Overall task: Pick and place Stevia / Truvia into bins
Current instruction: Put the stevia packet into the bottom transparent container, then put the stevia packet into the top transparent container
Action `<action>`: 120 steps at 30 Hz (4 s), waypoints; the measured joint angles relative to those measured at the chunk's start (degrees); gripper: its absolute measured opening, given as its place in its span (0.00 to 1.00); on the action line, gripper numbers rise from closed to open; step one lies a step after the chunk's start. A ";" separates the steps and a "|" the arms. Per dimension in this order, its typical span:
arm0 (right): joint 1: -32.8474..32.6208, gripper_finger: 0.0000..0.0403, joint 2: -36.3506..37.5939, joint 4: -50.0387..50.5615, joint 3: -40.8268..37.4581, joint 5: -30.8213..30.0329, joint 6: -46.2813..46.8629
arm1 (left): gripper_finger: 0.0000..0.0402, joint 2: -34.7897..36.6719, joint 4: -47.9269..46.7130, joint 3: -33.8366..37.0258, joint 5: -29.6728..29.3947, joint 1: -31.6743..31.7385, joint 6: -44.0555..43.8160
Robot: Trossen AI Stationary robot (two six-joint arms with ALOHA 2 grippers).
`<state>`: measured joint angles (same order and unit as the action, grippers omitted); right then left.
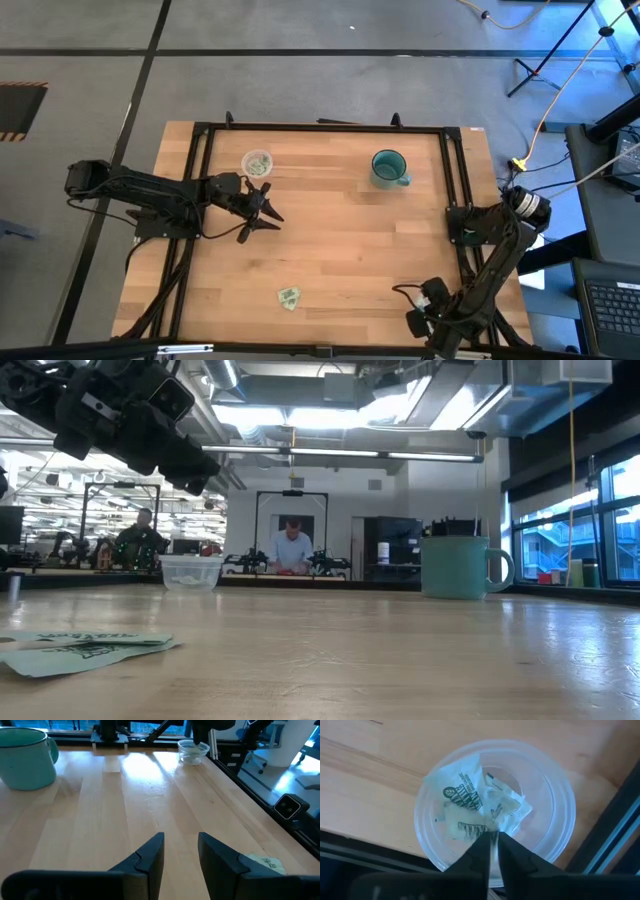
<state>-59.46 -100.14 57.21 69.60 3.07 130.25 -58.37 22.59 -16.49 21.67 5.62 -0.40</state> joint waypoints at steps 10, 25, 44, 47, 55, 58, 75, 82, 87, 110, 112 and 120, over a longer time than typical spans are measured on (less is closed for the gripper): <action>0.40 0.32 4.23 1.24 0.01 0.64 -0.43 | 0.28 -0.02 -0.02 0.00 0.00 -0.01 -0.59; 22.24 0.33 13.73 2.33 0.09 -25.47 -61.11 | 0.28 -0.02 -0.07 -4.63 0.71 0.00 -2.62; 48.10 0.33 14.52 -37.83 -14.92 -10.09 -124.54 | 0.28 -2.13 6.97 -7.79 -6.00 -13.30 0.27; 48.24 0.33 16.50 -44.33 -20.85 -10.00 -123.15 | 0.28 -5.20 4.43 -10.18 -9.51 -17.63 0.19; 46.07 0.33 31.20 -64.24 -38.49 -9.97 -117.00 | 0.25 -19.66 -18.76 -27.03 -18.08 -27.55 -5.10; 44.38 0.33 37.56 -73.25 -45.14 -9.86 -117.40 | 0.23 -24.14 -24.71 -32.32 -18.19 -30.32 -8.95; 43.19 0.33 50.55 -83.25 -59.28 -10.05 -118.58 | 0.18 -41.12 -35.51 -40.85 -22.13 -37.16 -23.09; 43.49 0.33 50.46 -83.26 -59.28 -10.95 -119.16 | 0.19 -43.95 -36.66 -40.85 -22.30 -37.83 -23.02; 44.69 0.33 50.44 -84.46 -59.28 -10.99 -120.32 | 0.17 -45.37 -37.01 -40.84 -22.25 -38.10 -22.94; 46.34 0.33 50.42 -84.85 -59.25 -11.13 -120.43 | 0.01 -46.42 -38.88 -40.61 -25.66 -39.43 -22.86; 46.34 0.33 50.42 -84.85 -59.25 -11.13 -120.45 | 0.00 -44.42 -40.38 -40.26 -25.62 -39.34 -22.86; 46.34 0.33 50.42 -84.83 -59.25 -11.10 -121.81 | 0.00 -31.14 -44.63 -40.56 -31.77 -38.24 -21.51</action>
<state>-13.13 -49.71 -27.62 10.35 -8.03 8.44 -89.51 -22.04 -57.05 -10.10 -32.62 -21.91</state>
